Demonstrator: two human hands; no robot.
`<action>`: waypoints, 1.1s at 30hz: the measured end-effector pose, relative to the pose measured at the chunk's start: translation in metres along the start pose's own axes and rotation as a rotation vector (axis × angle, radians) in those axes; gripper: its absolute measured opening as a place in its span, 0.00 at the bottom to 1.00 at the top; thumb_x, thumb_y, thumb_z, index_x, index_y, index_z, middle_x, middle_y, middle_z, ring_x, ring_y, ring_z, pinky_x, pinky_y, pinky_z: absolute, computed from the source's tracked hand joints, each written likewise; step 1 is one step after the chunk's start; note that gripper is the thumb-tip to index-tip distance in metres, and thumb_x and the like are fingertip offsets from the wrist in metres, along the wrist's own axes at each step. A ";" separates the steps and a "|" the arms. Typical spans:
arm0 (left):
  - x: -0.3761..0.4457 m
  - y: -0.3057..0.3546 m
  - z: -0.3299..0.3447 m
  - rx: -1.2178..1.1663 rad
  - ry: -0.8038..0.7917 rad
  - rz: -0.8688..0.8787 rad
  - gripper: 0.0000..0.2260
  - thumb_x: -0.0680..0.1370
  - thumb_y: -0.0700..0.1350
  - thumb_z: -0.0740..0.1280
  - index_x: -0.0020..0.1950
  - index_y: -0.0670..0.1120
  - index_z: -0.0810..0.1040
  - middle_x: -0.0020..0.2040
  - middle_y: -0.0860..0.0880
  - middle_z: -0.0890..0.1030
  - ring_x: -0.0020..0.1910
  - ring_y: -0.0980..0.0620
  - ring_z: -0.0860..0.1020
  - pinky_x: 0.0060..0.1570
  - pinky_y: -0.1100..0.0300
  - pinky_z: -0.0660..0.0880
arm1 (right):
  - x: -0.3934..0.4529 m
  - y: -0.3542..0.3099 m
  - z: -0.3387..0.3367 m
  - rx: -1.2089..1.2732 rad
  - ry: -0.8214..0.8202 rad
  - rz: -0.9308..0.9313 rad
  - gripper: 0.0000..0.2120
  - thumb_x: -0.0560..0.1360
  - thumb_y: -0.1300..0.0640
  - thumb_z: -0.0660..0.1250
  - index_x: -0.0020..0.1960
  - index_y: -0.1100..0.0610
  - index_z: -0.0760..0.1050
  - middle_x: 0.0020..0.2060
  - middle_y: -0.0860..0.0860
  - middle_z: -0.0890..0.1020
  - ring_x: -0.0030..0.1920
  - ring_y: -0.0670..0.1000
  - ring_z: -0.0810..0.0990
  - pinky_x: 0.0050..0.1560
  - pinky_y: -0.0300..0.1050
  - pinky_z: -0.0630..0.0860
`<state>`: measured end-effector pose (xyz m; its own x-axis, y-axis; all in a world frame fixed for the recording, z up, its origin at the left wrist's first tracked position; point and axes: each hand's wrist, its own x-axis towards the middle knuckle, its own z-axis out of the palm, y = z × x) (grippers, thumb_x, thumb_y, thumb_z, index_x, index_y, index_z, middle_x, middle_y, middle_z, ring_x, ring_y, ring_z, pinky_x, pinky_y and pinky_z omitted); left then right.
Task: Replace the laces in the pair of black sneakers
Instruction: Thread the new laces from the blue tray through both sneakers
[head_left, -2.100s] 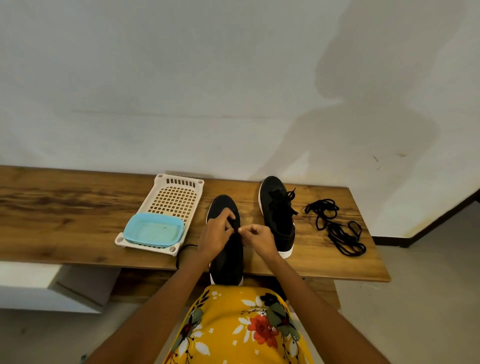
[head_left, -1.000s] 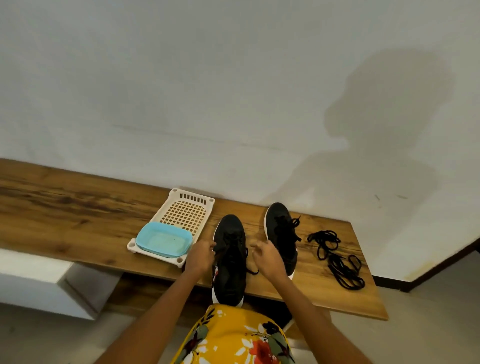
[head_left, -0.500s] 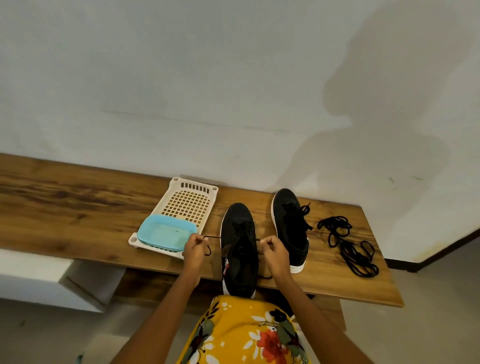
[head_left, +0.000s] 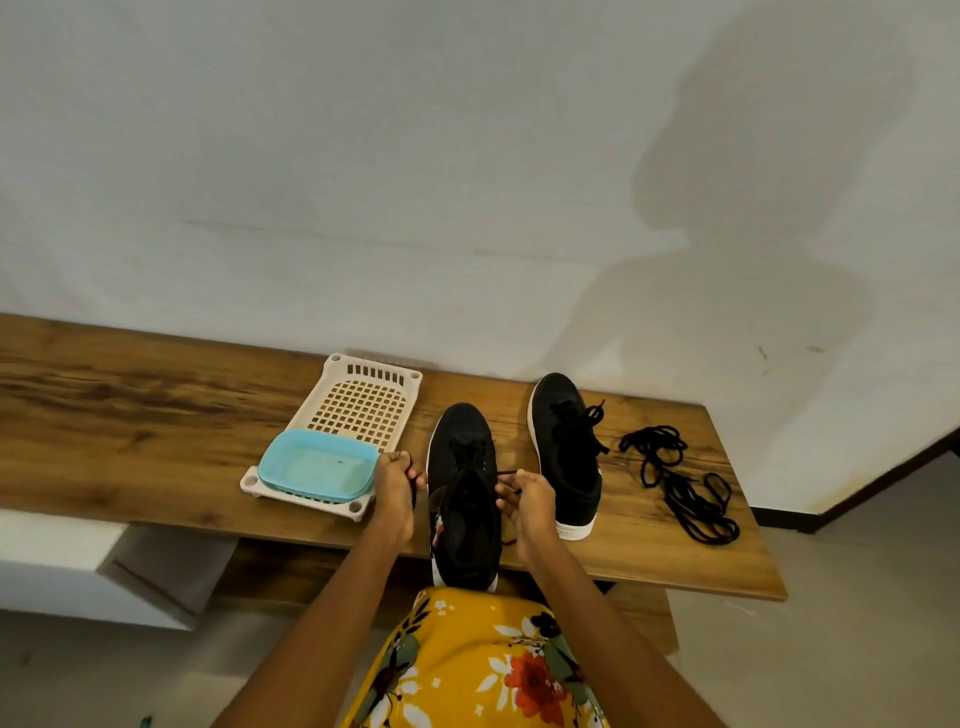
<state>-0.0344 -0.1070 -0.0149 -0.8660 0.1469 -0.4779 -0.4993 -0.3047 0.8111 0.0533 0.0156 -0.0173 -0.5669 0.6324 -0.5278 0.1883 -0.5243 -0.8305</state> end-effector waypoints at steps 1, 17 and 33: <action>0.000 0.000 0.000 0.120 -0.034 0.033 0.10 0.81 0.37 0.52 0.43 0.45 0.67 0.31 0.49 0.65 0.27 0.55 0.64 0.31 0.62 0.63 | 0.000 -0.001 0.000 -0.019 -0.005 -0.014 0.08 0.82 0.60 0.55 0.49 0.62 0.71 0.38 0.53 0.77 0.37 0.48 0.76 0.35 0.39 0.74; 0.023 -0.003 0.005 1.074 -0.192 0.525 0.10 0.78 0.38 0.64 0.58 0.43 0.79 0.54 0.45 0.80 0.50 0.52 0.77 0.50 0.64 0.70 | 0.030 -0.015 0.010 -0.866 -0.064 -0.480 0.09 0.79 0.60 0.62 0.55 0.58 0.79 0.51 0.51 0.79 0.49 0.47 0.77 0.45 0.35 0.71; 0.028 -0.037 -0.006 1.034 -0.196 0.667 0.04 0.80 0.42 0.61 0.52 0.45 0.74 0.46 0.51 0.77 0.46 0.54 0.75 0.46 0.59 0.73 | 0.048 0.002 0.006 -0.909 -0.132 -0.492 0.10 0.81 0.57 0.57 0.41 0.52 0.64 0.39 0.45 0.68 0.40 0.46 0.70 0.41 0.41 0.65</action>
<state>-0.0398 -0.0970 -0.0605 -0.9034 0.4130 0.1151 0.3291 0.4961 0.8035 0.0223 0.0415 -0.0431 -0.8175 0.5640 -0.1163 0.4147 0.4363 -0.7985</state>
